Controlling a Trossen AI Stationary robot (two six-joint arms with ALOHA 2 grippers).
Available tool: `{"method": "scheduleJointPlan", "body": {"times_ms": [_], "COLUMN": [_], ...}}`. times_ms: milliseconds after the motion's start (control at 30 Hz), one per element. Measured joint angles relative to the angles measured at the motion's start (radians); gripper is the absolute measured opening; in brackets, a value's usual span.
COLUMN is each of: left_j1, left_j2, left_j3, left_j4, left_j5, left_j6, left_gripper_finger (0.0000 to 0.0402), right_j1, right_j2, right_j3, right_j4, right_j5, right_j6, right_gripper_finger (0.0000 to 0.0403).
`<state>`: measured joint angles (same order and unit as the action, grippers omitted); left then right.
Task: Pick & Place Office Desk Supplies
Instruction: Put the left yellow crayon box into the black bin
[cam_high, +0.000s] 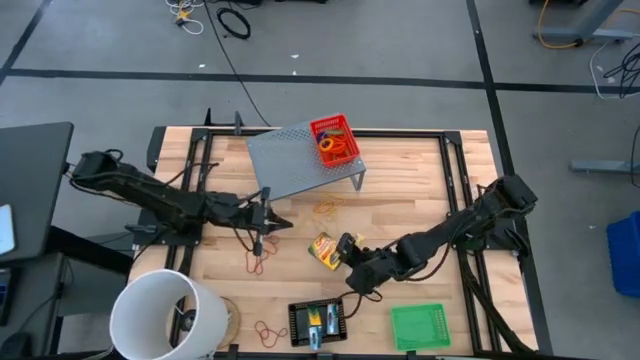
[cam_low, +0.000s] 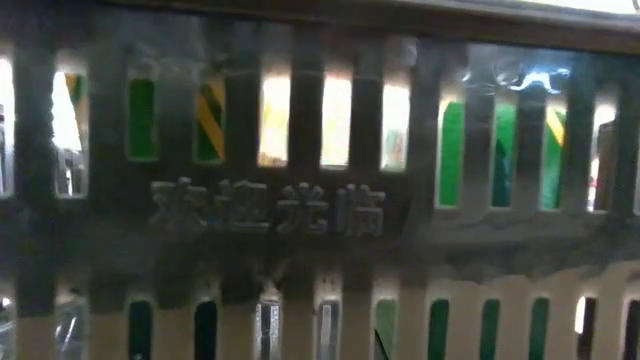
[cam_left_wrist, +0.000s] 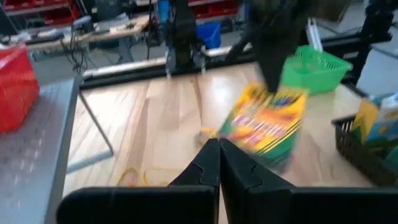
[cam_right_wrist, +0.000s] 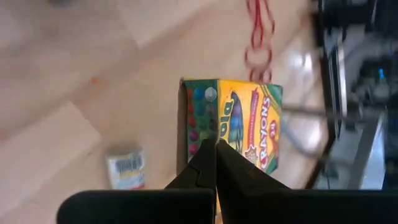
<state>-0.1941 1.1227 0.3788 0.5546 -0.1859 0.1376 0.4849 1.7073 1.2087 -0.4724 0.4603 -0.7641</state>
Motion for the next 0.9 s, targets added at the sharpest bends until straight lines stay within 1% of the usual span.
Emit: {"method": "scheduleJointPlan", "body": {"times_ms": [167,367,567,700,900], "left_j1": [0.028,0.067,0.085,0.085,0.085], "left_j2": [0.007,0.006,0.005,0.005,0.006], "left_j3": [-0.04,-0.078,-0.094,-0.095,-0.095], "left_j4": [0.019,0.038,0.059,0.066,0.067], "left_j5": [0.001,0.002,0.018,0.027,0.03], "left_j6": [-0.019,-0.025,-0.026,-0.029,-0.033], "left_gripper_finger": [0.0001,0.0001,0.0001,0.0001,0.0001], "right_j1": [0.007,0.001,-0.008,-0.015,-0.032], "right_j2": [0.0,0.0,0.007,0.049,0.153], "right_j3": [0.115,0.238,0.336,0.384,0.486], "right_j4": [-0.098,-0.126,-0.131,-0.132,-0.225], "right_j5": [-0.127,-0.301,-0.427,-0.51,-0.593], "right_j6": [-0.128,-0.157,-0.182,-0.199,-0.222], "right_gripper_finger": [0.0,0.0,0.0,0.0,0.0]}}
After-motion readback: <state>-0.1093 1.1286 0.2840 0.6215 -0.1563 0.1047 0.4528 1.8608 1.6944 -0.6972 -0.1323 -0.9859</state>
